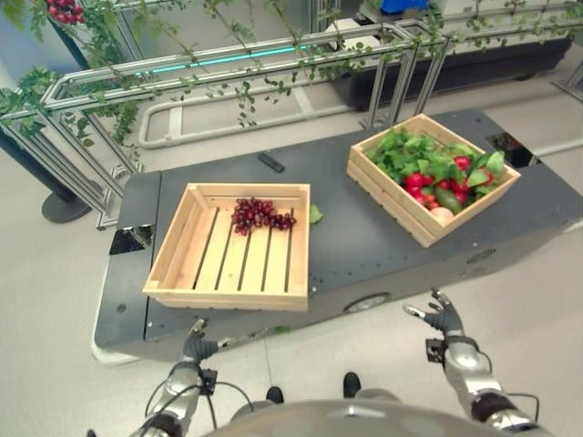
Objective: Pick up the fruits from the basket on one side to the basket on the other side
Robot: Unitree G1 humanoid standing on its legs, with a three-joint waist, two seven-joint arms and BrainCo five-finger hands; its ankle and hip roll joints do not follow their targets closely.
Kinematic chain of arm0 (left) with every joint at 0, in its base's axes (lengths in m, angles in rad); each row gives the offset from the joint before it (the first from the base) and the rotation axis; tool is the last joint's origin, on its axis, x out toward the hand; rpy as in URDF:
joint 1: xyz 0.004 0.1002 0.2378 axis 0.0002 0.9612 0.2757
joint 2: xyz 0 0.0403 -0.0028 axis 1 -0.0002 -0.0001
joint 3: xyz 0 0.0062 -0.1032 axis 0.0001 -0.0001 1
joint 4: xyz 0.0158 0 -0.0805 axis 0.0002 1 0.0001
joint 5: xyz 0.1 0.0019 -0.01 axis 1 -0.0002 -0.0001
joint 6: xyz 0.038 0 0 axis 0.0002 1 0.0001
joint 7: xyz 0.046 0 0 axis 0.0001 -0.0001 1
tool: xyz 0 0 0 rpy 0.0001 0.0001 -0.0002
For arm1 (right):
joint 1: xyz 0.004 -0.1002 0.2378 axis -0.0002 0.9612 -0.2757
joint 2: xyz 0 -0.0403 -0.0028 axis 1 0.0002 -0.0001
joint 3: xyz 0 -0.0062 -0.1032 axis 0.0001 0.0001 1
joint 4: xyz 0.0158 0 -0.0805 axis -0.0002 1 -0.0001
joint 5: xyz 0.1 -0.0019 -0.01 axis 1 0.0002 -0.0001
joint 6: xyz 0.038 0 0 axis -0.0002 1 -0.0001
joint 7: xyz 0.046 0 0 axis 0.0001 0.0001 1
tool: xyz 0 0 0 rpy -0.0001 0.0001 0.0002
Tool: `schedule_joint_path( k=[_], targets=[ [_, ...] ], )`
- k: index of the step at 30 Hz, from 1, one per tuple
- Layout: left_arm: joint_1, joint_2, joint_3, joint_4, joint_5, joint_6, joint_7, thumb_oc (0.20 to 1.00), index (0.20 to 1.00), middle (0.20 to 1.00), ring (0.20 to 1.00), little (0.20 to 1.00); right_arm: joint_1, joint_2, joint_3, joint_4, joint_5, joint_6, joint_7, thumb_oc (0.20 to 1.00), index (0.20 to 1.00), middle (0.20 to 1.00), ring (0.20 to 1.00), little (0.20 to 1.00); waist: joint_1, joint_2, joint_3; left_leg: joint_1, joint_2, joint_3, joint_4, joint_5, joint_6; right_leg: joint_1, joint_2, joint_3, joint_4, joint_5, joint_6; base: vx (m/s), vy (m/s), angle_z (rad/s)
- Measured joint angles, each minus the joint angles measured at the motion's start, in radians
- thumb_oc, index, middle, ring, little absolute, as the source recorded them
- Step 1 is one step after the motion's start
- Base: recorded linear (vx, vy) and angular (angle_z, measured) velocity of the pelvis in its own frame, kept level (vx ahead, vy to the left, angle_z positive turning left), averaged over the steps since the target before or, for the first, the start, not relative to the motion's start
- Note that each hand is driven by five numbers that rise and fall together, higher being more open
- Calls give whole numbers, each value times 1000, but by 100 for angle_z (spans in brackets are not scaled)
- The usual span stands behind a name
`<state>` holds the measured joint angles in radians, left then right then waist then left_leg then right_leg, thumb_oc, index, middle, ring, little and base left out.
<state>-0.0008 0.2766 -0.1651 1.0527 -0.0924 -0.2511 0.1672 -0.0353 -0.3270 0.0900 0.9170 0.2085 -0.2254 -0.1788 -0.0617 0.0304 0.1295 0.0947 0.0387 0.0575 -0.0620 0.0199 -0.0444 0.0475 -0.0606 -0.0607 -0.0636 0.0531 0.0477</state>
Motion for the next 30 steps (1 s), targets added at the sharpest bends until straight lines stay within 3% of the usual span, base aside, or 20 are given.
schedule_joint_path(
  k=[10,24,30],
  targets=[
    [4,7,41,-75,-12,-4,1,1000,1000,1000,1000,1000,3,-4,0,-20,-1,0,0,1000,1000,1000,1000,1000,1,-19,-6,-1,2,0,-2,-1,-1,0,2,0,-2,0,0,0,0,0],
    [42,114,129,-436,-44,-35,24,1000,1000,1000,1000,1000,66,-150,-88,-299,-24,3,33,1000,1000,1000,1000,1000,2,-63,20,-4,5,1,-9,-1,-2,-2,5,0,-10,0,0,0,0,0],
    [37,153,148,-538,-43,-55,26,1000,1000,1000,1000,1000,45,-281,-87,-418,-22,-2,93,1000,1000,1000,1000,1000,2,-75,29,-2,5,1,-14,-1,-3,-3,7,1,-12,1,-2,0,0,0]
  ],
)
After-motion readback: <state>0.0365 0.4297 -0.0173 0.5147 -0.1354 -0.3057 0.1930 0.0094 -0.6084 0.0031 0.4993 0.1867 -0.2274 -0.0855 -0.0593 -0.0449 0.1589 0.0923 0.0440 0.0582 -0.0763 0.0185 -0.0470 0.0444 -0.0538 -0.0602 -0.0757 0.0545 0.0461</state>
